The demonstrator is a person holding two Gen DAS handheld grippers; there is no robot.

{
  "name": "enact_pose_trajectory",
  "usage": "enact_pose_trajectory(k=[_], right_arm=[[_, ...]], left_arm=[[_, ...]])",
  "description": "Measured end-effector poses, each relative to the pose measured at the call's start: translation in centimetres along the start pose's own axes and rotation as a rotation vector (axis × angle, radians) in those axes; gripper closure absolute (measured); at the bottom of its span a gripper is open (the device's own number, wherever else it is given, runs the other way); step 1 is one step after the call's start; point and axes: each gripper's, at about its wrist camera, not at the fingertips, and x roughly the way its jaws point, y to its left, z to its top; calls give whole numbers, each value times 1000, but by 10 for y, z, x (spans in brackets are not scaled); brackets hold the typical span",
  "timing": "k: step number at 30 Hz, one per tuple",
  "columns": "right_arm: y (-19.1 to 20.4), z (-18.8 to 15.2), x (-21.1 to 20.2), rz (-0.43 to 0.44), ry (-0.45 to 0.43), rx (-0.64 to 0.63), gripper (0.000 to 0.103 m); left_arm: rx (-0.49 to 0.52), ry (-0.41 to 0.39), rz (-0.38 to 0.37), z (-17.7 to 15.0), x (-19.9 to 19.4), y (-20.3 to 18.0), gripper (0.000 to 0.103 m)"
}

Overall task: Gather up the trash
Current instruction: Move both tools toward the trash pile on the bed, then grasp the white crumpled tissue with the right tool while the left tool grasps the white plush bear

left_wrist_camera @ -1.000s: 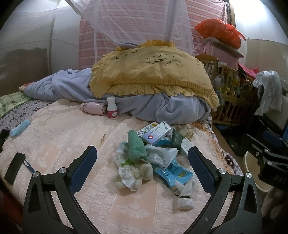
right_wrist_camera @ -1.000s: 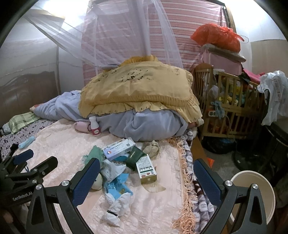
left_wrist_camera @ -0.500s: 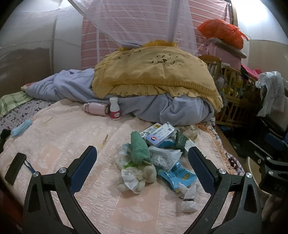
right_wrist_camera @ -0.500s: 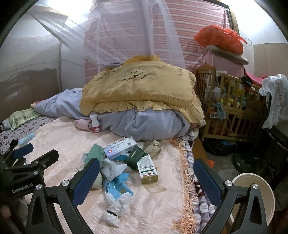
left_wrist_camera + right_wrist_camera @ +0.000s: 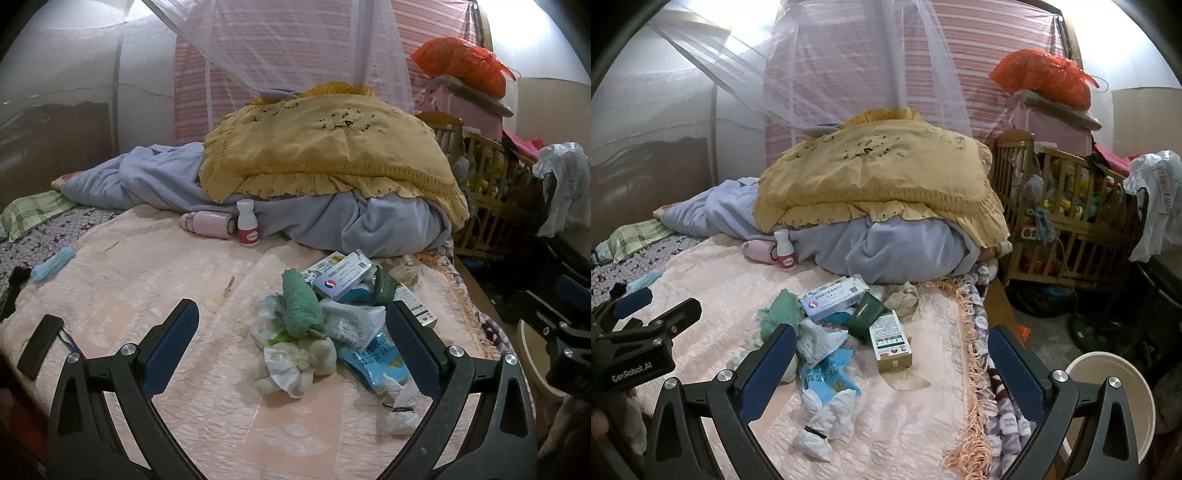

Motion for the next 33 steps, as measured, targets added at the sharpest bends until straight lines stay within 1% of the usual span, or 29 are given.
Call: enact_pose_trajectory(k=[10, 18, 22, 25, 28, 29, 30, 32, 33], right_arm=[[-2, -4, 5, 7, 12, 3, 0], [-1, -8, 11, 18, 24, 2, 0], [-3, -10, 14, 22, 37, -2, 0], [-6, -12, 17, 29, 50, -9, 0], [-8, -17, 26, 56, 88, -10, 0], [-9, -21, 30, 67, 109, -8, 3], [-9, -23, 34, 75, 123, -5, 9], [-9, -31, 43, 114, 170, 6, 16], [-8, -38, 50, 148, 205, 21, 20]], left_arm=[[3, 7, 3, -1, 2, 1, 2], [-4, 28, 2, -4, 10, 5, 2], [-14, 52, -5, -6, 14, 14, 2], [-19, 82, -1, -9, 20, 29, 2], [-17, 108, 12, -12, 26, 43, 2], [-13, 116, 20, -14, 28, 48, 2], [-11, 122, 25, -16, 30, 52, 2], [-13, 139, 33, -21, 33, 60, 2], [-14, 146, 32, -23, 35, 62, 2]])
